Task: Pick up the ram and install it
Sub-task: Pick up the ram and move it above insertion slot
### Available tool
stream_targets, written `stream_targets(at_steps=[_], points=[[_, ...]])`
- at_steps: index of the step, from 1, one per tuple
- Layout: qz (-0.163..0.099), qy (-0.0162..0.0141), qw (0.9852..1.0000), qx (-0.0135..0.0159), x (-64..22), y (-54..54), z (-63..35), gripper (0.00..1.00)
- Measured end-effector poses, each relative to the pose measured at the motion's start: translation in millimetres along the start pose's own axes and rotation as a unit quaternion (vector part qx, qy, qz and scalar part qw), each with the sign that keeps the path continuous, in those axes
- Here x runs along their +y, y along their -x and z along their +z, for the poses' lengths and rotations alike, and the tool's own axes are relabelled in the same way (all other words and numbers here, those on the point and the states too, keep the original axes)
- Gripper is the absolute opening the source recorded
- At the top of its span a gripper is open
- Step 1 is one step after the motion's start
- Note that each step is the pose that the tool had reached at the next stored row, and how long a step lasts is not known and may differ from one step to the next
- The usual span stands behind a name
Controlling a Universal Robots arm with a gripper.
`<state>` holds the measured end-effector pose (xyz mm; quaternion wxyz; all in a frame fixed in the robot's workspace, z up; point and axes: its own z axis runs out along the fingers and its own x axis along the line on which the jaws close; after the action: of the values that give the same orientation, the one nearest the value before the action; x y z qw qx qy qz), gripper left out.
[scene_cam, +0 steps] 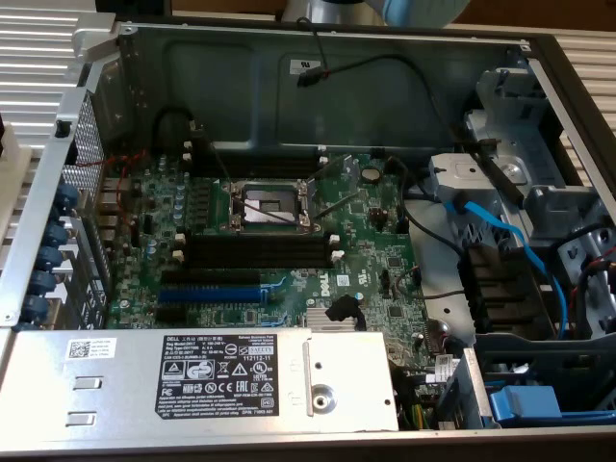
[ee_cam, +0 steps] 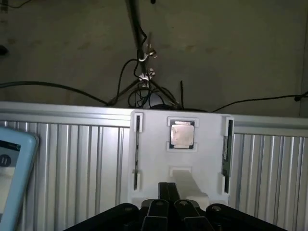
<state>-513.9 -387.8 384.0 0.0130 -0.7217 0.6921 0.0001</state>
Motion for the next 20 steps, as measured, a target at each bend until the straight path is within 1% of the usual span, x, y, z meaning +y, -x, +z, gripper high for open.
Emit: stream_targets(at_steps=[2,3,5,6,8,10,11,14,15,18,20], points=[[-0.003,0.0000,1.0000,-0.0014,5.7,-2.9,2.4,0.10],[-0.004,0.0000,1.0000,-0.0015,7.8,-4.9,3.0,0.10],[-0.006,0.0002,1.0000,-0.0019,8.9,-9.8,4.9,0.10],[-0.007,0.0019,1.0000,-0.0020,8.7,-10.8,5.8,0.10],[-0.009,0.0081,0.9999,-0.0025,7.6,-12.6,9.3,0.10],[-0.011,0.0136,0.9998,-0.0030,5.0,-15.6,14.5,0.10],[-0.011,0.0152,0.9998,-0.0031,2.5,-17.2,17.2,0.10],[-0.013,0.0167,0.9998,-0.0036,-7.0,-20.9,26.9,0.10],[-0.014,0.0166,0.9998,-0.0039,-7.3,-21.6,29.1,0.10],[-0.014,0.0166,0.9998,-0.0040,-7.2,-22.4,29.9,0.10],[-0.014,0.0167,0.9998,-0.0040,-7.2,-22.5,35.5,0.10]])
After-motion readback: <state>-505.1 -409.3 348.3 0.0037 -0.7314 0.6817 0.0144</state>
